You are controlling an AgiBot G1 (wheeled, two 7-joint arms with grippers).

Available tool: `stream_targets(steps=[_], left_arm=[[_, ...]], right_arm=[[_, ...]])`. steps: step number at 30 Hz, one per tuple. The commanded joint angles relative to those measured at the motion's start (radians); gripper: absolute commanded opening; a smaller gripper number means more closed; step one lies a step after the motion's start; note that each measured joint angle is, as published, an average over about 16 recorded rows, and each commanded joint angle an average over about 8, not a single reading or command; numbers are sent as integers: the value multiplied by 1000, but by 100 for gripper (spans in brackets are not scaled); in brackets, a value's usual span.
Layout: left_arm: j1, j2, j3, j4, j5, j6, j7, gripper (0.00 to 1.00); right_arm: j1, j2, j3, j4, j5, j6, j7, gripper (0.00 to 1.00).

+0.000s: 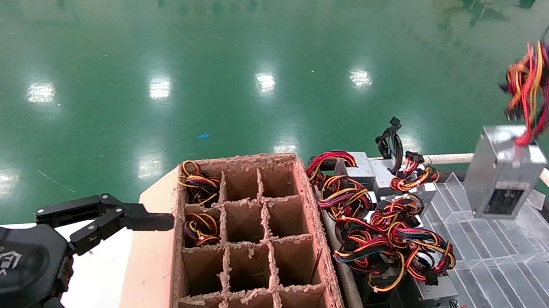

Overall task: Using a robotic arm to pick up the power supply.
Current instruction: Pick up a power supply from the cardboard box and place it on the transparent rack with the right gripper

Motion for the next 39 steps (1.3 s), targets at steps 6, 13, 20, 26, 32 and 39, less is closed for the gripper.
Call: stream_targets(steps=[6, 13, 20, 26, 32, 39], left_arm=[[0, 0, 0, 0, 0, 0, 0, 100], [0, 0, 0, 0, 0, 0, 0, 100], [0, 0, 0, 0, 0, 0, 0, 100], [0, 0, 0, 0, 0, 0, 0, 100], [0, 0, 0, 0, 0, 0, 0, 100], [0, 0, 0, 0, 0, 0, 0, 100]], right_arm=[[-1, -20, -50, -39, -76, 7, -50, 0], [-38, -52, -70, -79, -105, 21, -76, 0], [-99, -93, -63, -114, -92, 62, -91, 0], [-156, -139, -48, -134, -70, 108, -95, 0], [-206, -185, -36, -147, -53, 154, -91, 0], [-235, -218, -27, -154, -39, 175, -82, 0]])
